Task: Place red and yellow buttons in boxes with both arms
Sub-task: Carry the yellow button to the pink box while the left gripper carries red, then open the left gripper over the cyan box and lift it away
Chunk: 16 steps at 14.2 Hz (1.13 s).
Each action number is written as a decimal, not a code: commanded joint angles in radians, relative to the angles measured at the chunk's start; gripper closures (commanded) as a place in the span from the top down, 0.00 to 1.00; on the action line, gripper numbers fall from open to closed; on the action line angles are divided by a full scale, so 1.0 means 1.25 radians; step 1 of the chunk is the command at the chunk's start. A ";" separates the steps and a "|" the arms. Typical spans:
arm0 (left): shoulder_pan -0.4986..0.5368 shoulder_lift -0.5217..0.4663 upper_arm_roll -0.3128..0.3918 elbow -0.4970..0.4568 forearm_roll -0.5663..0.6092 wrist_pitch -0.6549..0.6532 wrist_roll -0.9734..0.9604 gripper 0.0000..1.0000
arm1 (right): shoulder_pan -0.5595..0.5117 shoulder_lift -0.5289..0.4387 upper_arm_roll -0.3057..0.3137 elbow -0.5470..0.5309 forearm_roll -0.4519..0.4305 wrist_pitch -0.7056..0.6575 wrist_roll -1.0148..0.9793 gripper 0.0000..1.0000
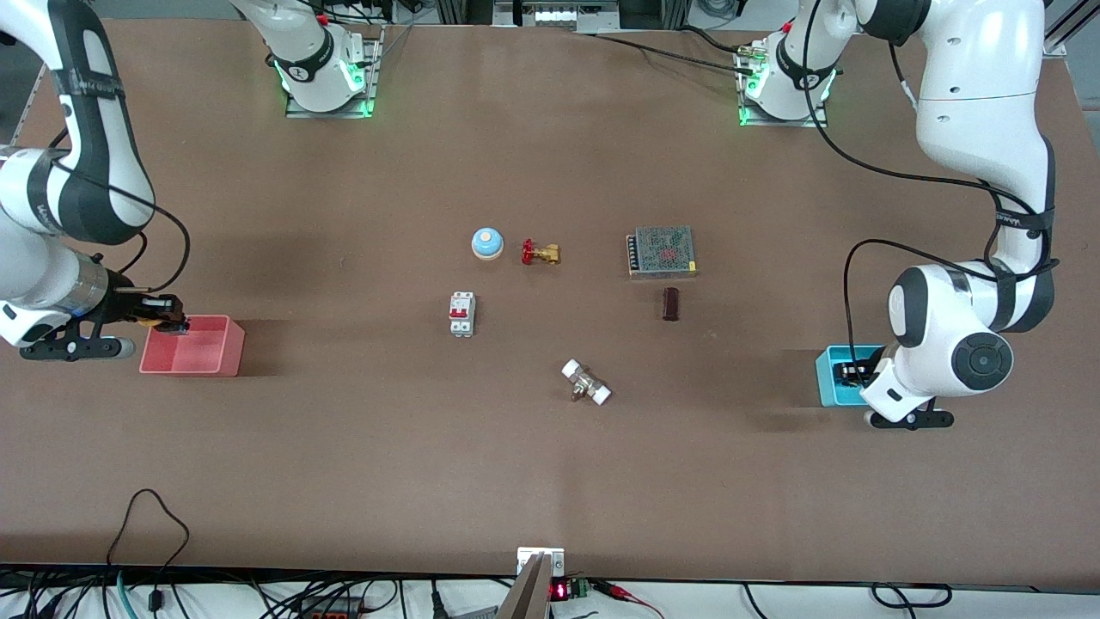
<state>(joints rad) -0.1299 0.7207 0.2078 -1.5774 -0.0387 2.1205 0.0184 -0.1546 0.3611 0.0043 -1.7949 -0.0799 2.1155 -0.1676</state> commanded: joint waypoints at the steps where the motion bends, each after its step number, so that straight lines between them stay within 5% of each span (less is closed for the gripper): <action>1: 0.002 -0.034 -0.001 0.003 -0.005 -0.011 0.025 1.00 | -0.015 0.056 0.003 0.017 0.001 0.065 -0.028 0.09; 11: -0.035 -0.200 -0.018 0.235 0.008 -0.261 0.015 1.00 | -0.015 0.139 0.003 0.009 -0.001 0.145 -0.043 0.09; 14: -0.037 -0.312 -0.025 0.190 0.007 -0.416 0.025 1.00 | -0.015 0.149 0.003 -0.008 -0.001 0.176 -0.043 0.10; 16: -0.037 -0.374 -0.026 0.106 0.015 -0.409 0.031 1.00 | -0.019 0.154 0.003 -0.010 -0.001 0.179 -0.043 0.10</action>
<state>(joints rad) -0.1806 0.3540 0.1863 -1.3108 -0.0363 1.6031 0.0272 -0.1679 0.5517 0.0030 -1.7979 -0.0804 2.3207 -0.2027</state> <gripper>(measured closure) 0.000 0.595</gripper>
